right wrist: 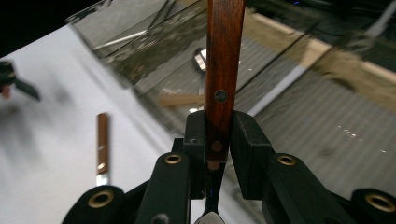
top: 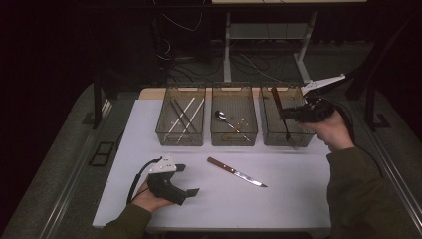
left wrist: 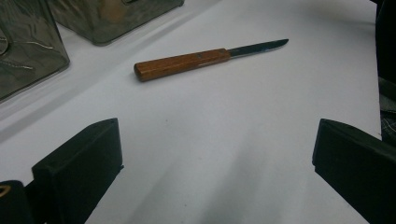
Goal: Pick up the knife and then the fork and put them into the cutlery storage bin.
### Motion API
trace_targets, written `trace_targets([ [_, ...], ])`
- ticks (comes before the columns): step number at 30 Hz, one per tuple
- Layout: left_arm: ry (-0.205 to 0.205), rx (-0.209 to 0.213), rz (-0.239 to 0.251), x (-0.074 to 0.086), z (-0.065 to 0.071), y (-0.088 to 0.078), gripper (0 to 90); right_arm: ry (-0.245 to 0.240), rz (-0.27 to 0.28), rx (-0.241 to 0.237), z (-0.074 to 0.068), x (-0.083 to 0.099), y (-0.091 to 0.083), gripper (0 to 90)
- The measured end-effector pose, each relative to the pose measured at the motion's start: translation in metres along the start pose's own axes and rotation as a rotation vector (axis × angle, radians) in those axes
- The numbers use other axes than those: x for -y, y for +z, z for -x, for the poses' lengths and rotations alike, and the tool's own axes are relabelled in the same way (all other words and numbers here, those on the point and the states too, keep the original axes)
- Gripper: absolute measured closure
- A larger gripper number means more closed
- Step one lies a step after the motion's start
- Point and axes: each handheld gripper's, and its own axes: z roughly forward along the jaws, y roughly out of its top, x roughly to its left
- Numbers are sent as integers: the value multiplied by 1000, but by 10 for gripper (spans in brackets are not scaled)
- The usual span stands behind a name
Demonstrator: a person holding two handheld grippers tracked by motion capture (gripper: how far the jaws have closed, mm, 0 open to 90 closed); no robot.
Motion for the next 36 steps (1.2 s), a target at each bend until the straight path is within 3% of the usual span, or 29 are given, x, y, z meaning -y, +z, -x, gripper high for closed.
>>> trace_targets([
  [10,-1,-2,2,0,0,1,1,36,17,112,41,-24,-2,770],
  [19,0,3,6,0,0,0,1,85,7,167,72,-14,21,770],
  [28,1,2,7,-1,1,0,1,114,-5,155,77,2,22,770],
  [36,2,-1,-3,-1,1,1,1,106,-88,175,73,7,19,769],
])
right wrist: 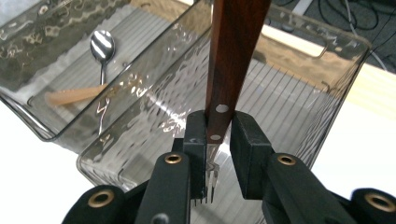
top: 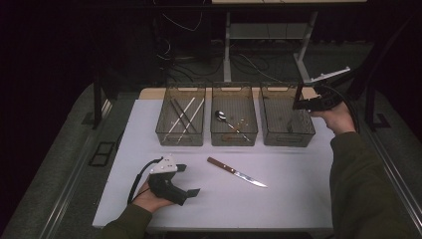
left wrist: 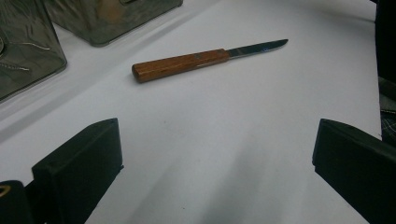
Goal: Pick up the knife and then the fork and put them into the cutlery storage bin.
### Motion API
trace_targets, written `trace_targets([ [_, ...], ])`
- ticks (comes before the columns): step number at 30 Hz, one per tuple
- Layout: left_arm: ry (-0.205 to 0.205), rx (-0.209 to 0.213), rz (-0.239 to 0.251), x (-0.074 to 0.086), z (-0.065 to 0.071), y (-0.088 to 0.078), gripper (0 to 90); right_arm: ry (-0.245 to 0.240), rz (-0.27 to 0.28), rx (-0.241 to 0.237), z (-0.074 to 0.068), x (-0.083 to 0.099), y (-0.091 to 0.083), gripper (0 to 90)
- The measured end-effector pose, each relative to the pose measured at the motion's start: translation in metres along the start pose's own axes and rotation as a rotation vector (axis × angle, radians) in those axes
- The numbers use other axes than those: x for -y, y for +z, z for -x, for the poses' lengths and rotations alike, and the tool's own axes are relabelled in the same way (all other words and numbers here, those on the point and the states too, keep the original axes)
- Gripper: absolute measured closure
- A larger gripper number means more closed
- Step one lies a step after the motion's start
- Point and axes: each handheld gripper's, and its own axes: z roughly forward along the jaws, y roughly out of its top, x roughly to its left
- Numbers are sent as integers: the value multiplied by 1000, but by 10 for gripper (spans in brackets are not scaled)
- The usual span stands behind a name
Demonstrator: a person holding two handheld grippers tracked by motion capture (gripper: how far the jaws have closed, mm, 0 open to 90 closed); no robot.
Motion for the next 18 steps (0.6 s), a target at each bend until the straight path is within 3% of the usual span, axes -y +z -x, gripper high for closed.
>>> trace_targets([
  [3,-2,0,3,0,0,0,1,1,-41,9,-1,-1,9,769],
  [9,-2,3,9,0,0,-1,0,19,-48,12,-1,-10,26,768],
  [18,-1,9,14,-1,0,-1,1,72,-61,49,-1,-21,66,764],
])
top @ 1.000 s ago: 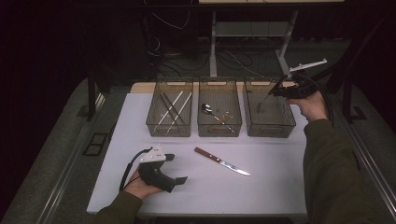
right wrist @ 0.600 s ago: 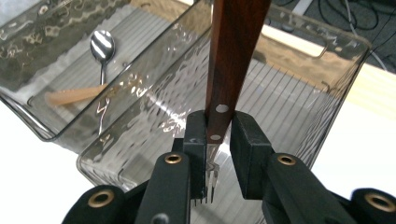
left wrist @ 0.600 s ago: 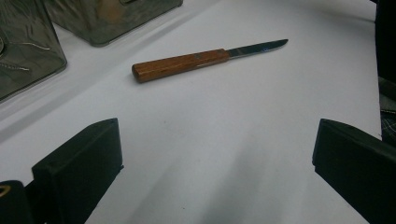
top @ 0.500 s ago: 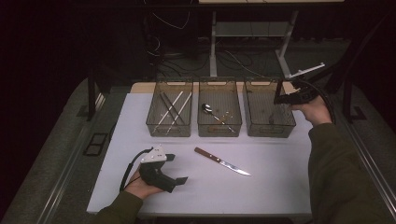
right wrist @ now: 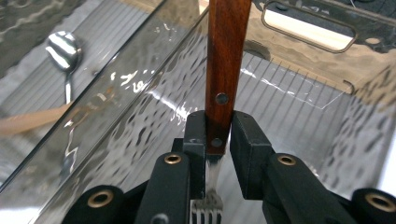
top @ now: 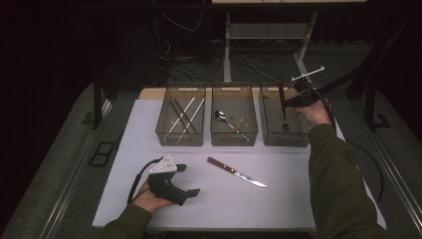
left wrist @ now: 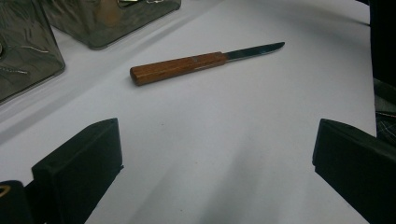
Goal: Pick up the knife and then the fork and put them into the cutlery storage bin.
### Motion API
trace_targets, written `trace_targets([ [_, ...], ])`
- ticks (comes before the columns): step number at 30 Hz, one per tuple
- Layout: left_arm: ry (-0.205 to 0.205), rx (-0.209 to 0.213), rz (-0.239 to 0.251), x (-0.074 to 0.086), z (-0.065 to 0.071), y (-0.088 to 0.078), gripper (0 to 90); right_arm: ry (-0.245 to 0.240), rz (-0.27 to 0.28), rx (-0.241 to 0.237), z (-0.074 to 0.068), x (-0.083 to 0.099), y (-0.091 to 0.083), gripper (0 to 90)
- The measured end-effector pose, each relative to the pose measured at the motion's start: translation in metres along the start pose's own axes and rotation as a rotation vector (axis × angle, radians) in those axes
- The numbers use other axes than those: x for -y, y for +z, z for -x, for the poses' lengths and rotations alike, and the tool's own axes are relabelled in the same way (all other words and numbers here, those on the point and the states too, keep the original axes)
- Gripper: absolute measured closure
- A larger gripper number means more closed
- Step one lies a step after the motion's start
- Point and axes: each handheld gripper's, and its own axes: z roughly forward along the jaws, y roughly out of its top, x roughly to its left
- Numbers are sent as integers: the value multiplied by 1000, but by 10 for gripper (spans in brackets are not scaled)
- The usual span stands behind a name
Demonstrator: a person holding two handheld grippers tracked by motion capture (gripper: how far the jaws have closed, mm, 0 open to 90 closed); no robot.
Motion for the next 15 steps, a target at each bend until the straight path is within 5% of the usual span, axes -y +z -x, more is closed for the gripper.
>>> trace_targets([
  [7,0,3,3,0,0,0,0,18,-1,9,-4,4,15,730],
  [15,6,-2,-3,0,0,0,0,-16,95,-60,-12,11,-10,532],
])
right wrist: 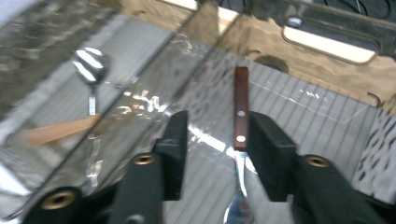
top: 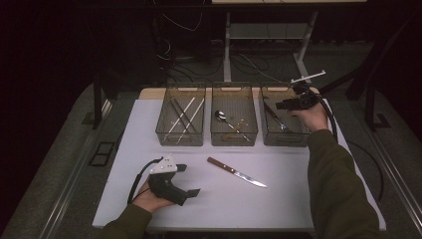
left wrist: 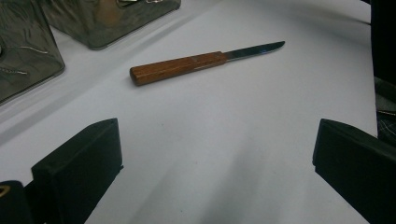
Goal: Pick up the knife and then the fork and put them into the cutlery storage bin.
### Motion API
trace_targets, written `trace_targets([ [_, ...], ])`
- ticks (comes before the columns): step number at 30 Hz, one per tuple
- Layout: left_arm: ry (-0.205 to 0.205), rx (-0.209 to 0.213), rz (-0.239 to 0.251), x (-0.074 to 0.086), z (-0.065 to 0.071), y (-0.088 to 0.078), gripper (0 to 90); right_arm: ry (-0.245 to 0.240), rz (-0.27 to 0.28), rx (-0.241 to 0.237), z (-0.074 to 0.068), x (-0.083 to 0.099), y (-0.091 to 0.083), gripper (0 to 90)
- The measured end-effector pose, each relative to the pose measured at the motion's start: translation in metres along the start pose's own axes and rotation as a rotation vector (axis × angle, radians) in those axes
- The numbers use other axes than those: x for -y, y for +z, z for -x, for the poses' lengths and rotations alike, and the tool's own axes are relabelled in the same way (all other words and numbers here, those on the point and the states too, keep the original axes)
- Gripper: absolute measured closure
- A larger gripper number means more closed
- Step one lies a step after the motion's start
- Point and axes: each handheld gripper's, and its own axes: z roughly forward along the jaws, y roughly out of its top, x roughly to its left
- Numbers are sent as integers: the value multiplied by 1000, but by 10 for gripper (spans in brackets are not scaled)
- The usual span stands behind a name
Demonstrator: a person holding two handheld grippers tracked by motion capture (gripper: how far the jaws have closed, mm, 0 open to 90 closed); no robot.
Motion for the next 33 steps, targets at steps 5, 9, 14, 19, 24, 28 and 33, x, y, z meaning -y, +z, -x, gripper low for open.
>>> trace_targets([
  [5,3,-3,-6,0,0,0,0,-27,39,-42,-13,13,-20,432],
  [9,3,-4,-6,0,1,1,0,-60,61,-75,-26,25,-33,431],
  [14,5,-6,-1,0,1,1,0,-106,97,-125,-47,40,-46,403],
  [19,6,-4,3,0,1,0,0,-129,101,-178,-68,56,-49,389],
  [24,19,2,12,1,1,-2,0,-177,84,-197,-84,69,-44,380],
  [28,16,3,15,3,-1,-3,0,-211,68,-224,-97,78,-36,379],
  [33,4,-8,14,6,-2,-7,0,-249,32,-283,-117,86,-23,381],
])
